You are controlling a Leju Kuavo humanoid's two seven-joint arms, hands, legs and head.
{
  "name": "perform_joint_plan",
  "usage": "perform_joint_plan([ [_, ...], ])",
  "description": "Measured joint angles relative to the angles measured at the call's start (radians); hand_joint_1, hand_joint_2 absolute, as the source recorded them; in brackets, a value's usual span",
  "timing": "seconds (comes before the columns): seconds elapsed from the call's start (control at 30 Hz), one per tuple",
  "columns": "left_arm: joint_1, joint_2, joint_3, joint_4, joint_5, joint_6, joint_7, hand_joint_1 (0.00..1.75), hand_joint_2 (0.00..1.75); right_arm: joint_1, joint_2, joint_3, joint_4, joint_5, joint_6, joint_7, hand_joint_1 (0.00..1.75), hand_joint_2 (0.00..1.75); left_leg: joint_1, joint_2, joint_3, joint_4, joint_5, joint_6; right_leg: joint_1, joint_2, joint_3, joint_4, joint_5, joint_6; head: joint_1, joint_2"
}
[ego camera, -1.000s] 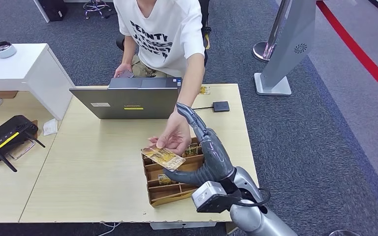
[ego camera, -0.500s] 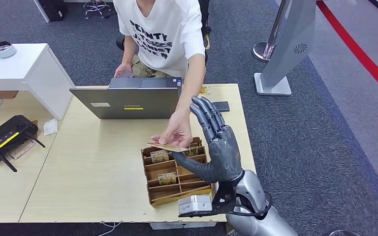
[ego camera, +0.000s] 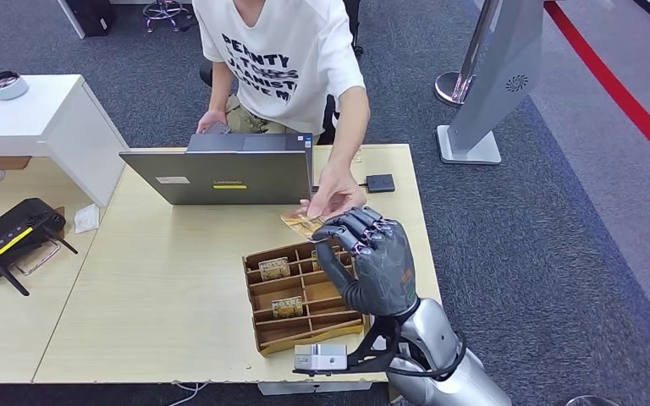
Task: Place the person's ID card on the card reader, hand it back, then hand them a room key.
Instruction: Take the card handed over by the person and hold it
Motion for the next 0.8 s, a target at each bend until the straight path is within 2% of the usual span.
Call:
perform_joint_plan([
  [0.8,-0.005,0.0,0.0,0.0,-0.014,-0.003,0.006,0.0,0.0,0.0,-0.008,0.004,0.006,0.008,-0.008,0.025,1.75,1.75,0.0,0.0,0.0,0.0,0.0,0.0,0.0,0.0,0.0,0.0,0.0,0.0,0.0,0.0],
])
